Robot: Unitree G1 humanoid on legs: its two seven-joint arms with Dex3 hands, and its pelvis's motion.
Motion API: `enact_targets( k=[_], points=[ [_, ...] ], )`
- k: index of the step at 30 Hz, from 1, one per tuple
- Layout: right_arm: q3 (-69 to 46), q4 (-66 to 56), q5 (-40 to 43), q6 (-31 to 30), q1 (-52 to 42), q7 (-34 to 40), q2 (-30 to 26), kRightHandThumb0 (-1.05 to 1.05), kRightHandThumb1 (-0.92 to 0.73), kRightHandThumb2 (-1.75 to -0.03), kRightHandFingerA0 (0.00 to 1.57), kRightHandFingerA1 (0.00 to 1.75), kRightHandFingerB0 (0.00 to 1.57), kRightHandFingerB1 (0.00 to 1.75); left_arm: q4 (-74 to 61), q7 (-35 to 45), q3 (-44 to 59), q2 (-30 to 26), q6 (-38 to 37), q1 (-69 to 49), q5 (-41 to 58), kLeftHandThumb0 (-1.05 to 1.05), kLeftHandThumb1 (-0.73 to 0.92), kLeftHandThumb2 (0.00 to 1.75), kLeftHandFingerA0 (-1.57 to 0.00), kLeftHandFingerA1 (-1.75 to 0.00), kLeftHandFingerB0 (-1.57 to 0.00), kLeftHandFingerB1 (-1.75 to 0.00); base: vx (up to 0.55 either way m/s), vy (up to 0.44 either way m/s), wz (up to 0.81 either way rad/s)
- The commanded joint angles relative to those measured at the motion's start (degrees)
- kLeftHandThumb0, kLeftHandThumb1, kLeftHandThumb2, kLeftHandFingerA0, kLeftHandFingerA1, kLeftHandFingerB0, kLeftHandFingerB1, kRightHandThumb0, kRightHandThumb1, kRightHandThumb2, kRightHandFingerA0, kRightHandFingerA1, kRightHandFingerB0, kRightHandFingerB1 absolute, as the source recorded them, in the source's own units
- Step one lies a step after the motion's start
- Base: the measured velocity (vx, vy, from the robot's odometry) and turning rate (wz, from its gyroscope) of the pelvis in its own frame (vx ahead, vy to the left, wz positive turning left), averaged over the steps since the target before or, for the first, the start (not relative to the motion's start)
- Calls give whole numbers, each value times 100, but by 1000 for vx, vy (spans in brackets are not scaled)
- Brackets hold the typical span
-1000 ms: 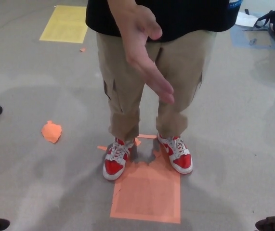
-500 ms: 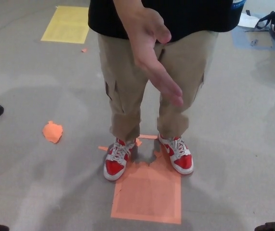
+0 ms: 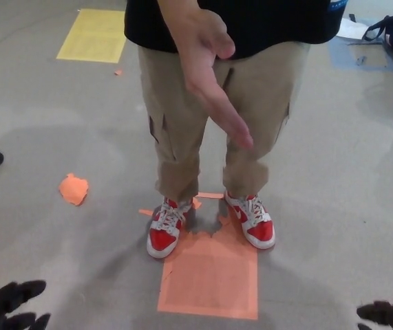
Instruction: The robot extends its right arm to grab a person's hand and shakes it
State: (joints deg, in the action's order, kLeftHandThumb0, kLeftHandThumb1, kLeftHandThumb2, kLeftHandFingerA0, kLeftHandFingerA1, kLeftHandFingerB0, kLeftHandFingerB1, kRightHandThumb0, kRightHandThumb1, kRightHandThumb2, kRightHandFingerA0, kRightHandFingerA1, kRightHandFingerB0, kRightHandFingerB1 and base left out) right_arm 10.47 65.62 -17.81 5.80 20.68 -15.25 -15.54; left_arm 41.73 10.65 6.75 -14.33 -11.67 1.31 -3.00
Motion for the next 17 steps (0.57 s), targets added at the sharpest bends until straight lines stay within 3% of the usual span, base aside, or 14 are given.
enact_targets(
  k=[1, 2, 3, 4, 5, 6, 7, 8, 9, 10, 11, 15, 16, 17],
  points=[
    [-284, -770, 331, 257, -442, 481, 269, -70, -70, -101, 11, 45, 0, 35, 48, 471, 386, 166, 757, -13, 756, -43, 81, 73, -13, -41, -15, -39, 0, 0, 0],
    [-284, -653, 295, 407, -506, 543, 285, -34, -58, -111, 0, 48, 0, 48, 229, 482, 347, 146, 659, -18, 655, -44, 83, 73, -13, -39, -14, -37, 0, 0, 0],
    [-292, -625, 272, 465, -545, 569, 295, -34, -58, -111, 0, 48, 0, 48, 312, 494, 336, 138, 619, -17, 611, -44, 83, 73, -13, -39, -14, -37, 0, 0, 0],
    [-282, -584, 242, 492, -766, 650, 327, -70, -70, -101, 10, 46, 2, 36, 485, 520, 388, 149, 679, -132, 648, -45, 82, 73, -12, -38, -12, -35, 0, 0, 0],
    [-237, -503, 140, 343, -755, 809, 337, -69, -71, -103, 6, 44, 0, 35, 643, 538, 318, 87, 753, -61, 551, -26, 75, 117, 0, -50, 0, -48, 0, 0, 0],
    [-229, -422, 122, 301, -739, 822, 328, -72, -72, -103, 11, 46, 0, 34, 701, 552, 274, 51, 679, -37, 491, -26, 76, 118, -1, -50, 0, -48, 0, 0, 0],
    [-232, -362, 123, 324, -723, 821, 307, -72, -72, -103, 10, 46, 1, 33, 781, 531, 260, 50, 574, 7, 467, -46, 83, 74, -14, -38, -13, -35, 0, 0, 0],
    [-237, -323, 129, 368, -705, 822, 286, -72, -72, -103, 10, 46, 1, 33, 861, 498, 262, 62, 480, 59, 462, -46, 83, 74, -14, -38, -13, -35, 0, 0, 0],
    [-257, -294, 149, 378, -633, 816, 267, -71, -73, -97, 9, 43, 6, 35, 1009, 469, 179, 20, 412, 185, 352, -28, 72, 116, 0, -49, 0, -48, 0, 0, 0],
    [-273, -270, 169, 383, -599, 804, 255, -66, -90, -67, 16, 32, 11, 25, 1080, 498, 114, -12, 344, 237, 286, -28, 72, 116, 0, -50, 0, -48, 0, 0, 0],
    [-278, -230, 180, 381, -571, 795, 254, -71, -74, -96, 9, 42, 6, 36, 1126, 541, 43, -53, 263, 260, 236, -28, 73, 116, 0, -49, 0, -48, 0, 0, 0],
    [-184, -103, 91, 385, -420, 817, 237, -68, -88, -67, 16, 32, 11, 23, 1162, 594, -1, -106, 344, 326, 333, -27, 74, 117, 0, -49, 0, -47, 0, 0, 0],
    [-162, -72, 83, 408, -418, 818, 227, -73, -71, -102, 11, 46, 0, 33, 1215, 673, 4, -129, 224, 311, 364, -25, 76, 118, 0, -49, 0, -47, 0, 0, 0],
    [-162, -72, 83, 408, -418, 818, 227, -73, -71, -102, 11, 46, 0, 33, 1215, 673, 4, -129, 224, 311, 364, -25, 76, 118, 0, -49, 0, -47, 0, 0, 0]
  ],
)
